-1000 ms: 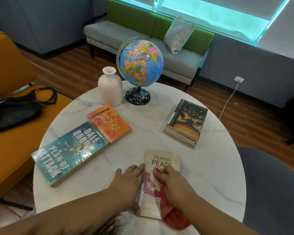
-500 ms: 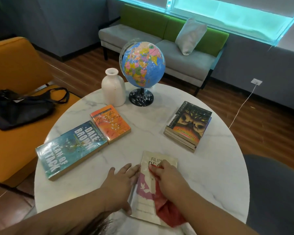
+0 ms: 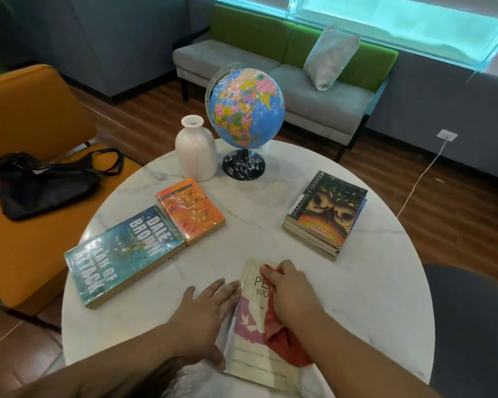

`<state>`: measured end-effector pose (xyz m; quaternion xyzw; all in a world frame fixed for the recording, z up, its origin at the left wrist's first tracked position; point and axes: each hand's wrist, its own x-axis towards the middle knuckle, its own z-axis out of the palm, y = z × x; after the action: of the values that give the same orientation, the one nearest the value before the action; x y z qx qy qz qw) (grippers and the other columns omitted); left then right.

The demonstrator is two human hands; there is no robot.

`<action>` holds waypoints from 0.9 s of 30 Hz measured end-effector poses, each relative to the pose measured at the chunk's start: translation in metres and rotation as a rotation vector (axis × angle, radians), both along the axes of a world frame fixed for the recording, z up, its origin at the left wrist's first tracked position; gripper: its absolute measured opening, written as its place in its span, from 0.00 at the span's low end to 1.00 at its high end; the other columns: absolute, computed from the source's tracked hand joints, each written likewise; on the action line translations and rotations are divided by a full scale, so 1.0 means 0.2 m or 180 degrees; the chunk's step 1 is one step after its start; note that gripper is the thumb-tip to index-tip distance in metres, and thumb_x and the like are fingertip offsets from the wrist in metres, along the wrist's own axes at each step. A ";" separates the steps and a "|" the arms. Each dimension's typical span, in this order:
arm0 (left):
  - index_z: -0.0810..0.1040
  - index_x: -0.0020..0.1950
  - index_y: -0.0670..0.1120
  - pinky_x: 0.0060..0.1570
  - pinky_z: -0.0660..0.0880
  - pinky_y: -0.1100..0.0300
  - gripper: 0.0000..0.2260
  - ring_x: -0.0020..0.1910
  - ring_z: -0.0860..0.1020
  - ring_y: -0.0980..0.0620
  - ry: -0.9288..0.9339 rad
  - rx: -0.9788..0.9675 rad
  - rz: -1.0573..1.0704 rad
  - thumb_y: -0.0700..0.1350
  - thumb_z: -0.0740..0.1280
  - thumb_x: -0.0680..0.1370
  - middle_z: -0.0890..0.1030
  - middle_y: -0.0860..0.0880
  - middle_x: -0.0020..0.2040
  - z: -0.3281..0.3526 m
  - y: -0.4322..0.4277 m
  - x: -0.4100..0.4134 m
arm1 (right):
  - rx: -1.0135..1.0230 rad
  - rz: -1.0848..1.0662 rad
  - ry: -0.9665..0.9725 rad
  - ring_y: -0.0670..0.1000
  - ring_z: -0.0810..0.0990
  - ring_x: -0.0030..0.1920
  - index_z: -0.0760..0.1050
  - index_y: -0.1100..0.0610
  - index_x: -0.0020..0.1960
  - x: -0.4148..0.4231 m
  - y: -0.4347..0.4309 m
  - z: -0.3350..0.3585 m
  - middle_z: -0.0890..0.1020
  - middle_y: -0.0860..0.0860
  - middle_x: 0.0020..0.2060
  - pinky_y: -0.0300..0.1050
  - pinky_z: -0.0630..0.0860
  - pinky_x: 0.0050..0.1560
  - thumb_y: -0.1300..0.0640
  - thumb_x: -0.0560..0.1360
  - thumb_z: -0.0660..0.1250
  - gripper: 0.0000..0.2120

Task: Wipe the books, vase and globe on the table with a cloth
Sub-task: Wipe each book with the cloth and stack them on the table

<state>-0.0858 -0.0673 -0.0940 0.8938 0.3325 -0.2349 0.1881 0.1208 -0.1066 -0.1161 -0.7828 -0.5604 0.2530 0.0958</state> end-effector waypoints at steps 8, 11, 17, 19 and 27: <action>0.35 0.78 0.53 0.71 0.43 0.37 0.57 0.77 0.35 0.53 -0.0126 -0.0161 0.0060 0.66 0.72 0.65 0.35 0.57 0.78 -0.02 0.01 -0.02 | 0.0580 0.0918 -0.0405 0.43 0.78 0.44 0.75 0.49 0.53 -0.06 -0.15 -0.07 0.77 0.44 0.45 0.41 0.76 0.47 0.26 0.72 0.51 0.30; 0.35 0.78 0.53 0.71 0.43 0.37 0.57 0.77 0.35 0.54 -0.0168 -0.0164 0.0064 0.67 0.72 0.65 0.36 0.57 0.78 -0.03 0.01 -0.02 | 0.0646 0.0486 -0.0293 0.45 0.79 0.44 0.74 0.49 0.53 -0.03 -0.09 -0.04 0.78 0.46 0.46 0.41 0.77 0.47 0.36 0.78 0.56 0.18; 0.37 0.78 0.53 0.71 0.41 0.37 0.55 0.77 0.35 0.54 -0.0213 -0.0207 0.0079 0.66 0.72 0.66 0.36 0.59 0.78 -0.02 0.01 -0.03 | 0.0479 0.1164 -0.0445 0.41 0.77 0.44 0.75 0.50 0.54 -0.14 -0.22 0.00 0.76 0.43 0.45 0.35 0.76 0.46 0.29 0.73 0.54 0.27; 0.37 0.78 0.53 0.71 0.42 0.37 0.56 0.76 0.35 0.54 -0.0205 -0.0205 0.0082 0.66 0.72 0.65 0.36 0.58 0.78 -0.02 0.01 -0.03 | 0.0587 0.1212 -0.0268 0.36 0.74 0.43 0.77 0.50 0.56 -0.12 -0.17 0.02 0.74 0.41 0.44 0.32 0.73 0.47 0.31 0.73 0.54 0.28; 0.35 0.78 0.51 0.71 0.41 0.37 0.58 0.76 0.34 0.54 -0.0187 -0.0052 0.0229 0.68 0.71 0.64 0.34 0.57 0.77 -0.03 -0.01 -0.04 | 0.0527 0.1050 -0.0252 0.37 0.77 0.41 0.77 0.50 0.53 -0.16 -0.20 0.00 0.77 0.44 0.45 0.25 0.69 0.38 0.28 0.73 0.55 0.28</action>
<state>-0.0947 -0.0693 -0.1004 0.8862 0.3569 -0.2043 0.2134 0.0887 -0.1463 -0.1155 -0.6791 -0.7034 0.1873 0.0949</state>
